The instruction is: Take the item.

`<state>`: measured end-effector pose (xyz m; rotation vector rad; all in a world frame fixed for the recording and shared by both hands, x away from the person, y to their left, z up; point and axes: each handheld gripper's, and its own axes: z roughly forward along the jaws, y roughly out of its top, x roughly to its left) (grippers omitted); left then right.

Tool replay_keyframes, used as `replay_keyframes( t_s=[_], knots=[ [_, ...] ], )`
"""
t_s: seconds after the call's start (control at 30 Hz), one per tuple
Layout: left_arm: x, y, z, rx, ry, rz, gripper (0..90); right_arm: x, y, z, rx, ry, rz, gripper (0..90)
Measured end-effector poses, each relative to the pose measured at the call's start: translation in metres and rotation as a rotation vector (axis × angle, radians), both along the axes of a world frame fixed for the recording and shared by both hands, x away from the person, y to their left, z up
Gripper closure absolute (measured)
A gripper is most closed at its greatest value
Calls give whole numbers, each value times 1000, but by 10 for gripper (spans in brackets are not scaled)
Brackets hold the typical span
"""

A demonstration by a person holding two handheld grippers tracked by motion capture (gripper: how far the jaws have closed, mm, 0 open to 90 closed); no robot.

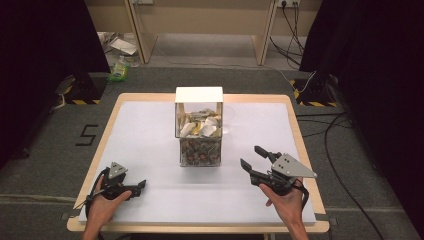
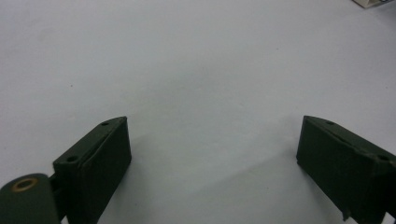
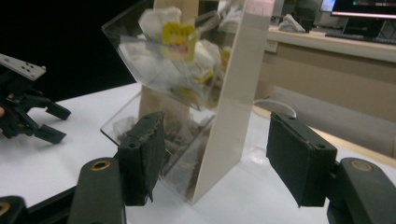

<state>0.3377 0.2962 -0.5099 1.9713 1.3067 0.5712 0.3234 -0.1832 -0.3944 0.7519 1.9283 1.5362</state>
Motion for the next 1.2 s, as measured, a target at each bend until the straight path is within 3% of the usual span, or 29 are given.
replay_keyframes(
  t_s=[0.13,0.4,0.7,0.97,1.2],
  knots=[
    [0,0,0,0,0,0,91,-1,7,15,15,-21,32,388],
    [0,0,0,-1,1,1,91,0,19,24,9,-30,71,406],
    [0,0,0,-2,1,1,91,7,31,39,42,-53,101,432],
    [0,0,0,-2,1,1,91,23,45,50,75,-61,121,466],
    [0,0,0,-3,1,3,91,34,65,54,60,-73,144,458]
  ],
)
